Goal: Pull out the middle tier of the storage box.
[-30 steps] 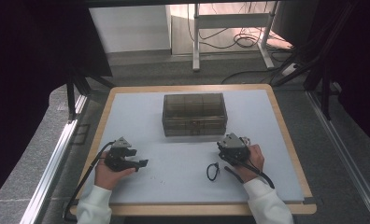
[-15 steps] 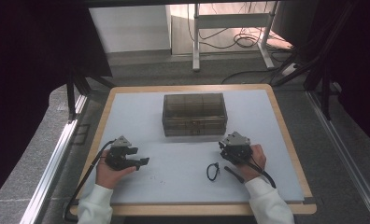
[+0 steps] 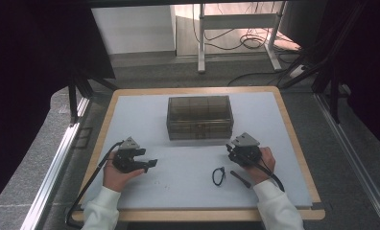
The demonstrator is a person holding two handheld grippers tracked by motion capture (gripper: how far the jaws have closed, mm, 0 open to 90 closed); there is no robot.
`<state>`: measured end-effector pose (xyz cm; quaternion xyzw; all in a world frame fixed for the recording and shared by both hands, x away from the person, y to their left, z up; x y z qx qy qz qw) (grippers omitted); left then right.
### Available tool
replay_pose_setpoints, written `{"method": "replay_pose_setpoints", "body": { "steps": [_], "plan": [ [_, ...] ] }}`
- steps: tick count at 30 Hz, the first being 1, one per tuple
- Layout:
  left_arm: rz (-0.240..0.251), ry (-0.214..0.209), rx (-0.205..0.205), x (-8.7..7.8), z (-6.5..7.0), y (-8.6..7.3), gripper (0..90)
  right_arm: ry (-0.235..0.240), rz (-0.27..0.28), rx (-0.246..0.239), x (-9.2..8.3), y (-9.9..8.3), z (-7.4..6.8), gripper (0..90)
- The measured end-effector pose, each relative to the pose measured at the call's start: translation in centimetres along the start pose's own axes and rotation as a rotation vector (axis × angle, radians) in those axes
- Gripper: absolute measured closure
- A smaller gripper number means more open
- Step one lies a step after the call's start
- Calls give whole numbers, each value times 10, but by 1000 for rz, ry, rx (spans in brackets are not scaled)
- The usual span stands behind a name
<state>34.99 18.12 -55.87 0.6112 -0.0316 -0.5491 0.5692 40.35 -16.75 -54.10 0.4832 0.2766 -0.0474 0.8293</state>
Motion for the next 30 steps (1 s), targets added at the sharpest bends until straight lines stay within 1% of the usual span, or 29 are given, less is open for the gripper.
{"method": "replay_pose_setpoints", "body": {
  "steps": [7, 8, 12, 14, 20, 22, 25, 30],
  "plan": [
    [-2, 2, 9, 6, -1, 5, 289, 0, -9, 15, 2, -1, 5, 503],
    [1, 3, 5, 6, 0, 6, 290, -1, -8, 15, 3, -1, 5, 503],
    [6, 4, 9, 8, -1, 9, 292, -1, -14, 9, 4, -1, 6, 502],
    [4, 4, 5, 9, -1, 9, 293, -1, -14, 9, 5, -1, 6, 502],
    [5, 10, 9, 11, -3, 11, 302, 5, -12, 26, 7, 0, 8, 502],
    [7, 13, 21, 12, -3, 12, 303, 9, -12, 31, 8, 0, 9, 502],
    [17, 11, 22, 13, -2, 15, 307, 14, -12, 43, 8, 0, 10, 502],
    [18, 14, 21, 16, -2, 19, 314, 23, -12, 55, 10, 0, 11, 502]
  ]
}}
Point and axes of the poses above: each handheld gripper's, and its own axes: x roughly forward along the jaws, y roughly out of its top, z roughly to its right, the point moved 6 cm from there along x, roughly forward along the jaws, and after that the axes turned 9 degrees about -y, right-handed, at the moved point
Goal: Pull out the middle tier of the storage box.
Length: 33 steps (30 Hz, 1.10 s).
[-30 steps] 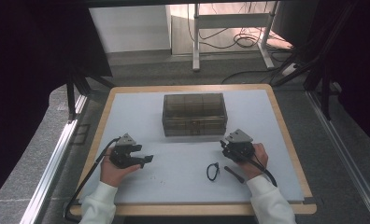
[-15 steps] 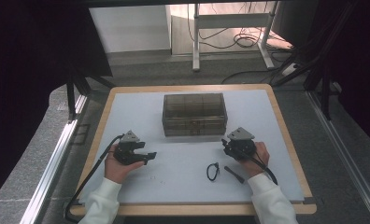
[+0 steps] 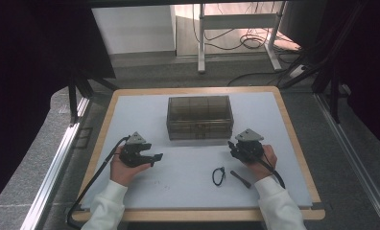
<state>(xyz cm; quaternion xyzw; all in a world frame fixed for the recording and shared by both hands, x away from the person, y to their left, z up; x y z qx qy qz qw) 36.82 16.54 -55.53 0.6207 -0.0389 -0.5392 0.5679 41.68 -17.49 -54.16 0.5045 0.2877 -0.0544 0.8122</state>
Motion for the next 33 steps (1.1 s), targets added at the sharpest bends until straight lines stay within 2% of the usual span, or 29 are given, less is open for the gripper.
{"method": "replay_pose_setpoints", "body": {
  "steps": [7, 9, 11, 21, 23, 33],
  "plan": [
    [17, -1, 12, 4, 1, 8, 319, 9, -1, 18, 2, 2, 2, 502],
    [30, -25, -3, 5, 1, 9, 321, 11, 1, 19, 2, 3, 2, 502],
    [27, -8, -3, 5, -1, 9, 324, 14, 1, 17, 3, 3, 3, 502],
    [42, -5, -18, 7, -3, 11, 329, 17, 0, 17, 5, 5, 1, 502],
    [28, -4, -6, 8, -3, 11, 327, 18, 0, 16, 5, 5, 1, 502],
    [27, 3, 17, 14, 0, 19, 333, 18, 1, 12, 6, 6, 1, 503]
  ]
}}
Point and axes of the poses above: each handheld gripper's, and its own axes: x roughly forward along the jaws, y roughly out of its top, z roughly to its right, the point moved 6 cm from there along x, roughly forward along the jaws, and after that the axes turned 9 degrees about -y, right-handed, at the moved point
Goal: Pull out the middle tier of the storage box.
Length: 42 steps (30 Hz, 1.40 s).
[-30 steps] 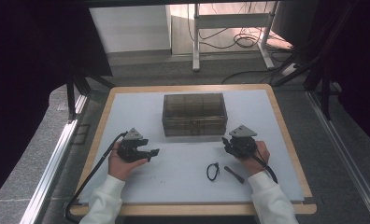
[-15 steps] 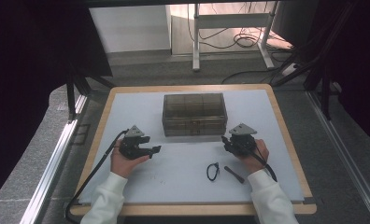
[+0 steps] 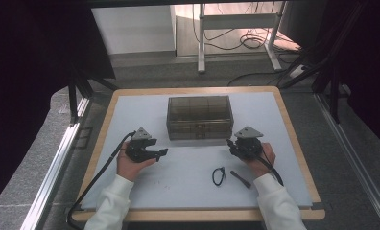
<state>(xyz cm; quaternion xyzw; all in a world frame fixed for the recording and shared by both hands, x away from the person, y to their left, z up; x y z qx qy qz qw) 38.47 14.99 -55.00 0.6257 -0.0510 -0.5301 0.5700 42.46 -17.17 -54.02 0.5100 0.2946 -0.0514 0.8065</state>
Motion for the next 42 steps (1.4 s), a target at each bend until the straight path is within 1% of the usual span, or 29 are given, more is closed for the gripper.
{"method": "replay_pose_setpoints", "body": {
  "steps": [2, 5, 7, 10, 13, 16, 20, 21, 24, 26, 29, 34, 37, 39, 42],
  "plan": [
    [18, -6, -6, 1, 0, 2, 342, 1, 1, 1, 0, 1, 0, 504],
    [17, 5, -8, 1, -2, 2, 352, 2, 2, 2, 0, 1, 0, 504],
    [21, 7, -10, 2, -3, 2, 355, 0, -3, -5, 0, 2, -1, 504],
    [29, 7, -16, 2, -3, 3, 363, 1, -1, -3, 0, 4, -1, 504],
    [34, 14, -12, 2, -4, 4, 370, 1, -4, -9, 1, 5, -1, 504],
    [28, 19, -8, 3, -4, 4, 375, 2, -7, -7, 3, 6, -2, 504],
    [24, 8, 11, 6, 0, 9, 383, 2, -10, -10, 3, 6, -2, 504],
    [25, 7, 11, 7, 1, 9, 388, 3, -8, -10, 3, 7, -2, 507],
    [24, 12, 19, 9, 1, 11, 399, 6, -9, -10, 3, 8, -2, 513],
    [35, 5, 11, 10, 0, 13, 410, 10, -10, -10, 3, 9, -2, 519],
    [34, 10, 8, 11, -2, 13, 439, 12, -9, -7, 3, 10, -1, 527],
    [51, 16, 5, 15, -5, 14, 502, 23, -15, 1, 6, 10, -2, 546],
    [61, 14, 2, 16, -6, 15, 525, 26, -14, 3, 7, 10, -2, 552],
    [52, 22, 14, 18, -6, 16, 527, 30, -17, 3, 9, 9, -3, 556],
    [49, 18, 26, 20, -3, 19, 522, 34, -18, 6, 10, 9, -3, 565]
  ]
}}
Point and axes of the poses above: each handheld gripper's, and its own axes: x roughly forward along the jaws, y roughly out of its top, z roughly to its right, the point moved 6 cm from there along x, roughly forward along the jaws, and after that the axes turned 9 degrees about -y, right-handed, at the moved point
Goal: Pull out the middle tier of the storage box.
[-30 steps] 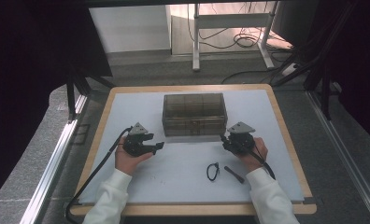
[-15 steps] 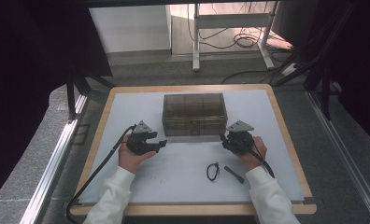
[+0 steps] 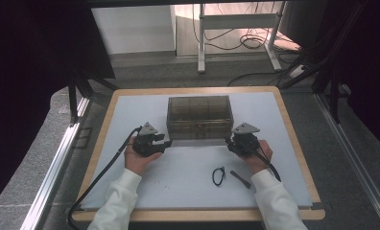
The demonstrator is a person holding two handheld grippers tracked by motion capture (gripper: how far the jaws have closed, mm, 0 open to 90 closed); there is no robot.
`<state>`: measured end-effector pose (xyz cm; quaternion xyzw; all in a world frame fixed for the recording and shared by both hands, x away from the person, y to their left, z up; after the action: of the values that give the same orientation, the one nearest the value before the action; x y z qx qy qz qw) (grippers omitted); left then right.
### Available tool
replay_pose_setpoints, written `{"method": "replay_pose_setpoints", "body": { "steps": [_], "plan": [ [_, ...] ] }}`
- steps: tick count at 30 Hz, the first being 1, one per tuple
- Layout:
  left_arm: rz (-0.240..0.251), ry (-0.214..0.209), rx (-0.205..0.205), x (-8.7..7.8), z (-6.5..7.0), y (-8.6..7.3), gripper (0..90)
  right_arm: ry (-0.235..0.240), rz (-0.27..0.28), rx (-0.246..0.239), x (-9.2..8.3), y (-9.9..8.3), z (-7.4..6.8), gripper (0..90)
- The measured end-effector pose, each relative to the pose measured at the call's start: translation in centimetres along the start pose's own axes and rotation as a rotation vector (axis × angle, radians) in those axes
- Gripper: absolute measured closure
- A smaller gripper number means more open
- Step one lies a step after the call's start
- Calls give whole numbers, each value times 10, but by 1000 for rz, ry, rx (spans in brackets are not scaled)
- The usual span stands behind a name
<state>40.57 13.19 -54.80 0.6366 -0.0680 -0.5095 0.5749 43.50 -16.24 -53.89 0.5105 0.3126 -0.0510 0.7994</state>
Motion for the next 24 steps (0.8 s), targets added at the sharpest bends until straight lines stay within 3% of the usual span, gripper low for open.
{"method": "replay_pose_setpoints", "body": {
  "steps": [11, 24],
  "plan": [
    [-2, 11, 2, 4, -2, 1, 538, 7, 3, 7, 1, 1, 0, 585],
    [14, 5, 1, 8, -4, 2, 627, 14, -6, 6, 4, -1, -3, 615]
  ]
}}
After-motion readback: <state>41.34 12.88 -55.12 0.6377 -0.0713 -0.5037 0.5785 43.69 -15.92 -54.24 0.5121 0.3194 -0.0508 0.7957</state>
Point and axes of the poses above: each handheld gripper's, and its own axes: x roughly forward along the jaws, y roughly out of its top, z roughly to its right, the point moved 6 cm from there along x, roughly forward along the jaws, and after that the axes turned 9 degrees about -y, right-handed, at the moved point
